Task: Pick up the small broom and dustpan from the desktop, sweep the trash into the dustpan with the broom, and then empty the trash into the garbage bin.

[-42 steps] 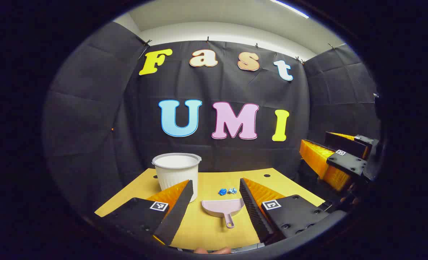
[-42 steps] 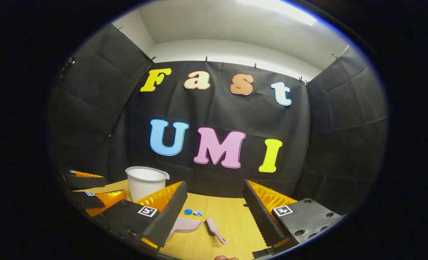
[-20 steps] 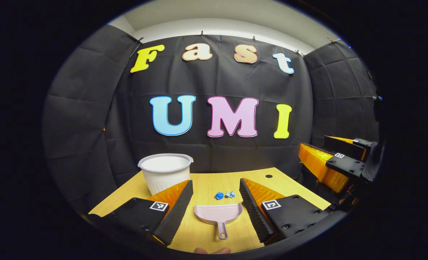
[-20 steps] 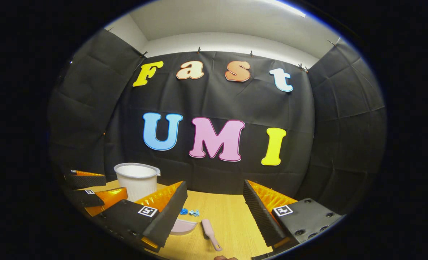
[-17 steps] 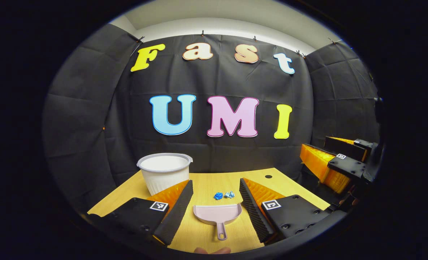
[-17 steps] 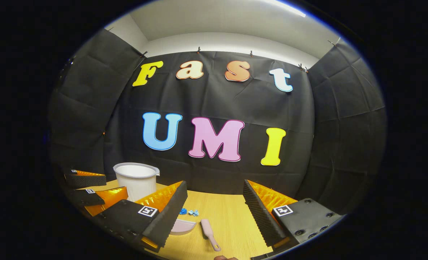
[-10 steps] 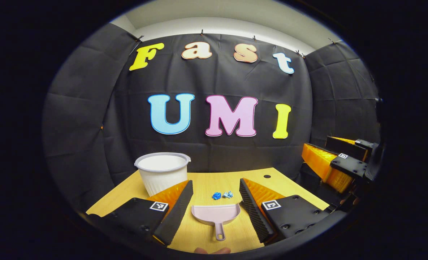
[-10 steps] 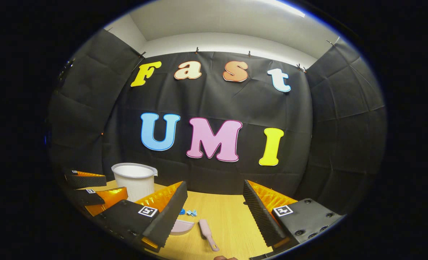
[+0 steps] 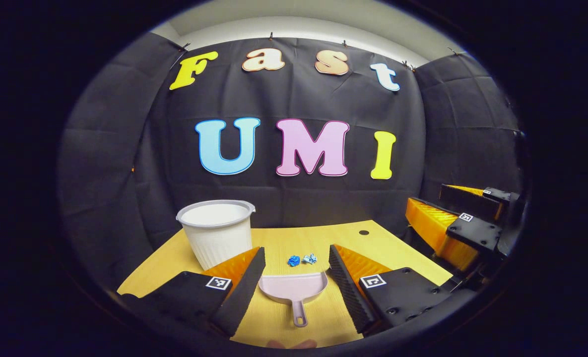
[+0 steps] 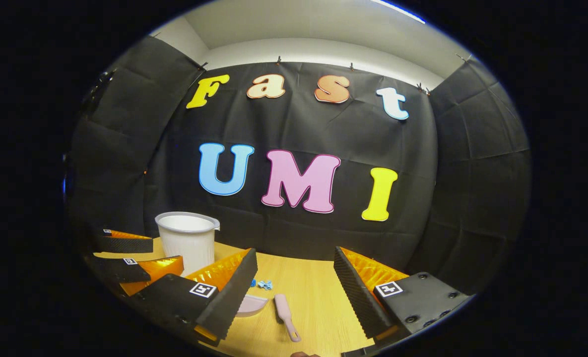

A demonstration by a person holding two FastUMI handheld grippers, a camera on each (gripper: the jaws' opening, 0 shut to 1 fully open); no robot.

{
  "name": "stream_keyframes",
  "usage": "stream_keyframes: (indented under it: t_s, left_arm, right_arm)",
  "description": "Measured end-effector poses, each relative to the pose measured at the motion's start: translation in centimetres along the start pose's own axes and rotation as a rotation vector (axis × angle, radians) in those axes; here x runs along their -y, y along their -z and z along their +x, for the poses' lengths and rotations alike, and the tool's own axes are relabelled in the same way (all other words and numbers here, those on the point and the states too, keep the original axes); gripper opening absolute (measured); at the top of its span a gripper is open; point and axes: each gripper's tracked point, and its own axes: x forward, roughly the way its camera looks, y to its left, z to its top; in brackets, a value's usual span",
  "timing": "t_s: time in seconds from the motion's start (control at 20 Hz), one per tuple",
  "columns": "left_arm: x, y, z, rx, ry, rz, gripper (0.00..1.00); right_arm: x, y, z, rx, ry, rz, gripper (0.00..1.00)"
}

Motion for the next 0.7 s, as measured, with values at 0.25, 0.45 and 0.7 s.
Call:
stream_keyframes:
  t_s: [0.25,0.45,0.7]
  left_arm:
    - [-0.1,1.4,2.2,-0.124,0.024,-0.131,0.77]
    - [-0.1,4.0,5.4,-0.28,0.044,-0.211,0.77]
    - [1.0,11.5,9.1,-0.582,0.04,-0.239,0.79]
  right_arm:
    - [1.1,0.4,1.7,-0.009,0.029,-0.005,0.97]
    - [3.9,1.6,4.0,-0.046,0.106,-0.05,1.0]
    - [6.8,4.2,7.2,-0.102,0.16,-0.06,1.0]
